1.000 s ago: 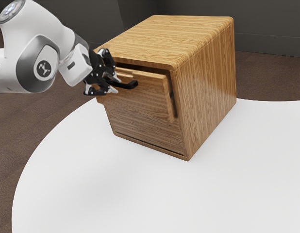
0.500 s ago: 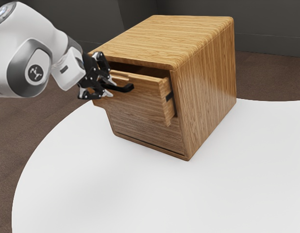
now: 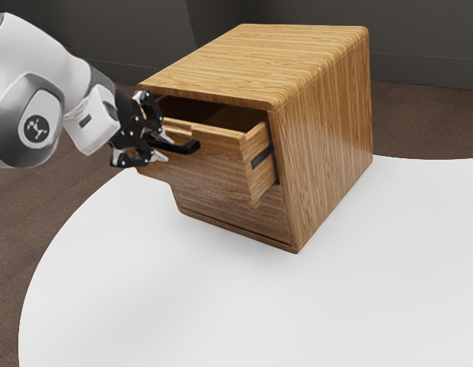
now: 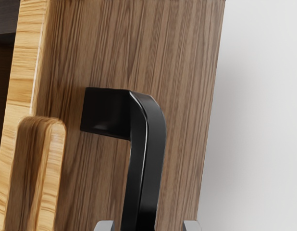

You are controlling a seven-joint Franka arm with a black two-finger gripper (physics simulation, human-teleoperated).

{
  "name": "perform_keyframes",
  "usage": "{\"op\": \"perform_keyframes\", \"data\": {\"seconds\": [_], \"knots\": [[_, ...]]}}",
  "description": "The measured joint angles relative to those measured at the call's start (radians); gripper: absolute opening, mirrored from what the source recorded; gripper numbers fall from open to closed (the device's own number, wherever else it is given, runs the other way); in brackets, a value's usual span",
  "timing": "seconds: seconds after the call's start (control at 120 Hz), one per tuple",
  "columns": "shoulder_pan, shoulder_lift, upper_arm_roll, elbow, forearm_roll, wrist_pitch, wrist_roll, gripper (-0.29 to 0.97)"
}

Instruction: Pull the drawer handle with one arm to open the drawer

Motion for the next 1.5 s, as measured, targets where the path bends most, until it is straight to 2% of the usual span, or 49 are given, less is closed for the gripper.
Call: {"op": "perform_keyframes", "data": {"seconds": [1.5], "knots": [[0.032,-0.228,0.006,-0.214,0.003,0.011,-0.003,0.06]]}}
